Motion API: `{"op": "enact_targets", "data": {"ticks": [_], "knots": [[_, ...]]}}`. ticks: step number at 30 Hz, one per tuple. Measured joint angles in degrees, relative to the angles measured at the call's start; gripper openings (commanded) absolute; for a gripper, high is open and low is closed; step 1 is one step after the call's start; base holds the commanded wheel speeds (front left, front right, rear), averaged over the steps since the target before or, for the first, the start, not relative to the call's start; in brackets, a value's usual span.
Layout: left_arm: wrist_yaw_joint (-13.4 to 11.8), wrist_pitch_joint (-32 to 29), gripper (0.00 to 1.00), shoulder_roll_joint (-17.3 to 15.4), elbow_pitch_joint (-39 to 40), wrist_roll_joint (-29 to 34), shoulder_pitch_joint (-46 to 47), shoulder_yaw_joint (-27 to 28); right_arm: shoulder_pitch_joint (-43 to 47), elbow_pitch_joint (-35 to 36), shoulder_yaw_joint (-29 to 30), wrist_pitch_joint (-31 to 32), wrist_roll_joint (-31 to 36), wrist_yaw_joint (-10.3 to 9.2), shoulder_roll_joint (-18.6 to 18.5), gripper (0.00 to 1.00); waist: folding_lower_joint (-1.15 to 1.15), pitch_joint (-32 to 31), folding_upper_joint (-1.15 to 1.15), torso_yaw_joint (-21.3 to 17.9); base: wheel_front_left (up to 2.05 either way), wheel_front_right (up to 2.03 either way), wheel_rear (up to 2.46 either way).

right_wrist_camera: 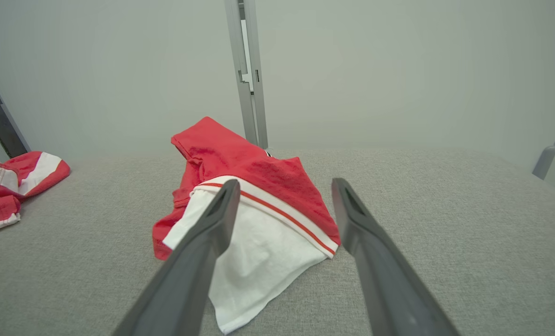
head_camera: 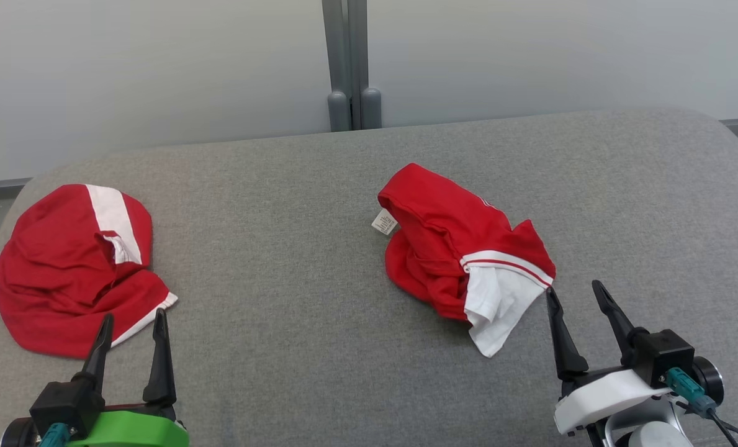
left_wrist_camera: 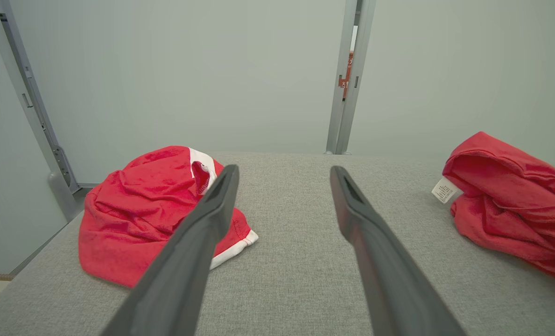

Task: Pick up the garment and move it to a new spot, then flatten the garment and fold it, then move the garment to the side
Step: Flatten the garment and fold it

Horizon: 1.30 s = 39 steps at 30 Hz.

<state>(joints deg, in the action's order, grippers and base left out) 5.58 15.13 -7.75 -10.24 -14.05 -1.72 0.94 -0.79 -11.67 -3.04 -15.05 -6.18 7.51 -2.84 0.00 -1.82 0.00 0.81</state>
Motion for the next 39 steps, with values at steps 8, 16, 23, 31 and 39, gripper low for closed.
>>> {"op": "enact_targets", "data": {"ticks": [8,16,23,31,39], "knots": [[0.34,0.0,1.0,0.46,-0.13,0.36,-0.02,0.34,0.18,0.0,-0.02,-0.01,0.01,0.0,0.0,1.0,0.0,0.01,0.0,0.32,0.0,0.0,0.0],[0.53,0.0,1.0,0.82,-0.4,0.6,-0.02,0.47,0.18,-0.02,-0.18,0.0,0.0,-0.01,0.0,1.0,0.0,0.22,0.0,0.7,0.0,0.0,0.0],[0.8,0.0,1.0,1.07,-0.73,0.81,-0.01,0.53,-0.64,-0.59,-3.08,0.0,-0.08,0.0,0.01,1.0,0.0,0.37,0.0,1.1,0.0,0.0,0.0],[0.99,0.0,1.0,1.48,-1.14,1.09,0.18,-0.3,-4.82,-3.81,-7.09,0.08,0.3,0.0,0.04,1.0,0.0,0.83,0.0,2.16,0.0,0.0,0.0],[1.3,0.0,1.0,1.77,-1.45,1.19,0.87,-0.88,-10.26,-11.81,-7.12,0.85,1.85,0.0,0.03,1.0,0.0,2.15,0.0,3.74,0.0,0.0,0.0]]}}
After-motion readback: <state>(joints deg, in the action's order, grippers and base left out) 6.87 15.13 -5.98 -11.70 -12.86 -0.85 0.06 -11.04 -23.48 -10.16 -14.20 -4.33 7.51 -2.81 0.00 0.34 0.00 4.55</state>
